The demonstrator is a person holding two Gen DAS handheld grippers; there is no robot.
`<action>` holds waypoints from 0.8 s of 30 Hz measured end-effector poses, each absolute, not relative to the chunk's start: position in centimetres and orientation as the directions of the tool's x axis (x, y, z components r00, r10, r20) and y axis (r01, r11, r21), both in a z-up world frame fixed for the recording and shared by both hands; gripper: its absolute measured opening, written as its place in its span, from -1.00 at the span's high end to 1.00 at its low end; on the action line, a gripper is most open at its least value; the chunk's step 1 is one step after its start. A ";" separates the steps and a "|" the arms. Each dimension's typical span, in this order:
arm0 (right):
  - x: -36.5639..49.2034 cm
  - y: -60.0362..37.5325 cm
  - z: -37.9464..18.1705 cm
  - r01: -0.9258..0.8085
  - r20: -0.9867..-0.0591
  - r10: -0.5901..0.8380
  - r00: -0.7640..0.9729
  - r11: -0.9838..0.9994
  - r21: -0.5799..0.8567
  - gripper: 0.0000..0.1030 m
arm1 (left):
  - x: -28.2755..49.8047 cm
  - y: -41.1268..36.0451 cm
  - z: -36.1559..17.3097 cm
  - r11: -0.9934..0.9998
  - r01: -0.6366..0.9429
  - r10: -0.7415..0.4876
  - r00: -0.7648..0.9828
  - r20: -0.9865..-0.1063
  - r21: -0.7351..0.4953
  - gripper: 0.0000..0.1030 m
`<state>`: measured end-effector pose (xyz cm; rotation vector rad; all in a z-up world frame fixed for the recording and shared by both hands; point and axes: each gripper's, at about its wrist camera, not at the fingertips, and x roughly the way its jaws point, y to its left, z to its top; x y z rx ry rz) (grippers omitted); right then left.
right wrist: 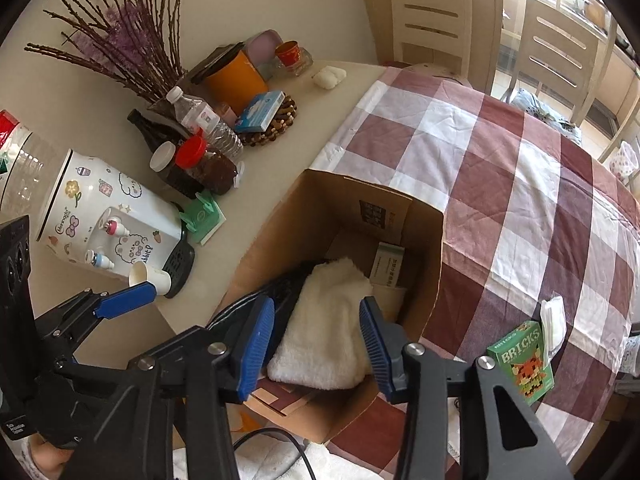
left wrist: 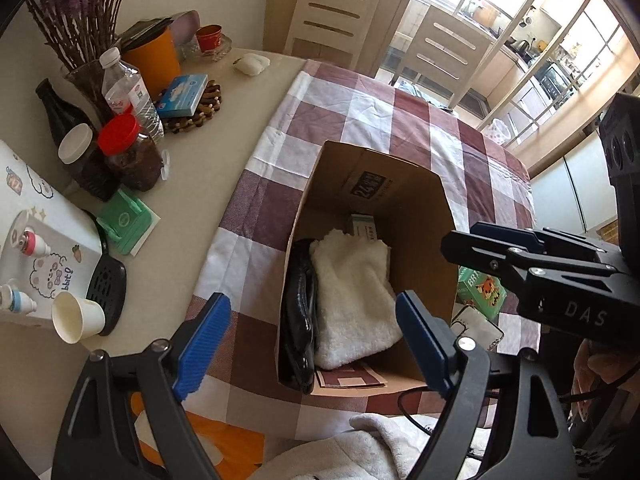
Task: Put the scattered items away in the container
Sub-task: 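Open the left tool dropping the towel while the right tool drops the pompom into the box, then move both open tools from the box toward the phone case and white bottle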
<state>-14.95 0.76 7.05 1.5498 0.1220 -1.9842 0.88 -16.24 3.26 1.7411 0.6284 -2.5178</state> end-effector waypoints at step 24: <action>-13.5 15.7 7.3 0.232 -0.909 -0.327 -0.259 -0.934 0.270 0.11 | -0.9 -6.2 4.6 -0.943 0.020 0.310 -0.317 -0.896 -0.333 -0.67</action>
